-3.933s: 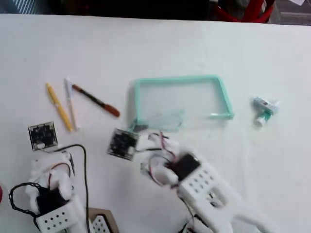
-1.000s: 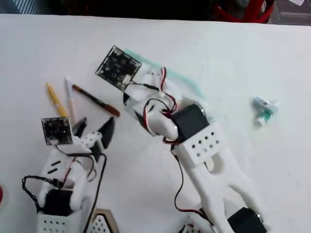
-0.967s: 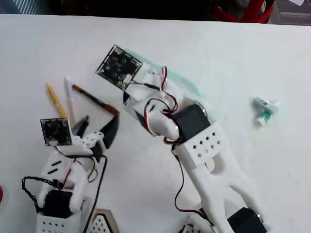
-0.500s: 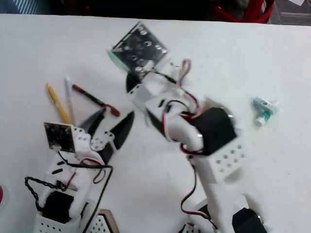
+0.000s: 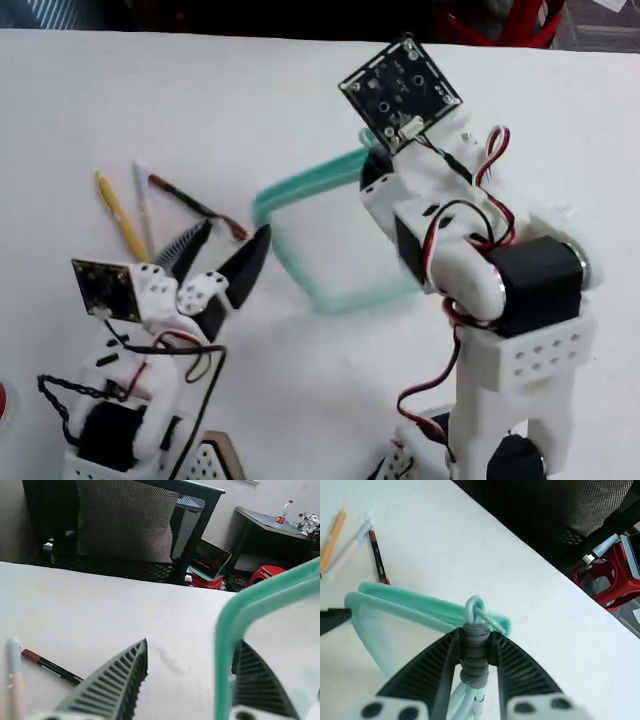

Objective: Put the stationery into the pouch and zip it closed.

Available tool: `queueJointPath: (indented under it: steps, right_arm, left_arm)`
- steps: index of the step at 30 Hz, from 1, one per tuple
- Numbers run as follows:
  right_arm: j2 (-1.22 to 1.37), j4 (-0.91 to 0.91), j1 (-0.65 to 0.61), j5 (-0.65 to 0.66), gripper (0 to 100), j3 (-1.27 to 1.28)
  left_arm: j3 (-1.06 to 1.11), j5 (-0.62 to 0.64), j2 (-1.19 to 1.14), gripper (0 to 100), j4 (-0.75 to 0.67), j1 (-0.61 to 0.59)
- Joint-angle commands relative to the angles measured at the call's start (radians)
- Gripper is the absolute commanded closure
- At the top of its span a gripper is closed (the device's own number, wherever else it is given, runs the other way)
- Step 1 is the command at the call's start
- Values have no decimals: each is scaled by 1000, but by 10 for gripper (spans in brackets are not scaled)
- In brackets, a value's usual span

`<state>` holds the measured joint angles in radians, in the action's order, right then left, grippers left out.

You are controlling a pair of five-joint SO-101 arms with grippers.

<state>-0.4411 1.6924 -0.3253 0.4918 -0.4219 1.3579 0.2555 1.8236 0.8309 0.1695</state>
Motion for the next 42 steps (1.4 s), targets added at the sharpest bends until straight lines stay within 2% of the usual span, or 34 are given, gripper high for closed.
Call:
queueJointPath:
  steps: [1,7,12,15,21,26,29,33,36,39,42]
  right_arm:
    - [-10,-1,36,64,979,58]
    - [-12,-2,48,138,979,144]
    - [-12,-18,48,137,979,149]
    - [-10,-47,48,137,979,150]
    - [-10,-30,48,137,979,150]
    - [-21,10,48,137,979,150]
    - [-42,18,47,137,979,152]
    - [-94,18,47,137,979,152]
    - [-127,19,44,137,979,152]
    - [-130,18,41,137,979,152]
    - [-111,13,41,137,979,167]
  left_arm:
    - [-38,6,-7,727,3,-12]
    - [41,-77,-7,732,-69,193]
    - [66,-123,-7,732,-140,260]
    - [72,-143,-7,731,-153,272]
    - [150,-192,-8,732,-298,263]
    - [163,-192,-8,732,-338,259]
    - [126,-186,-19,732,-302,268]
    - [-95,-110,-173,723,-129,303]
    - [-244,-63,-338,687,-60,314]
    - [-264,-60,-467,672,-92,317]
    - [-218,-60,-542,671,-204,309]
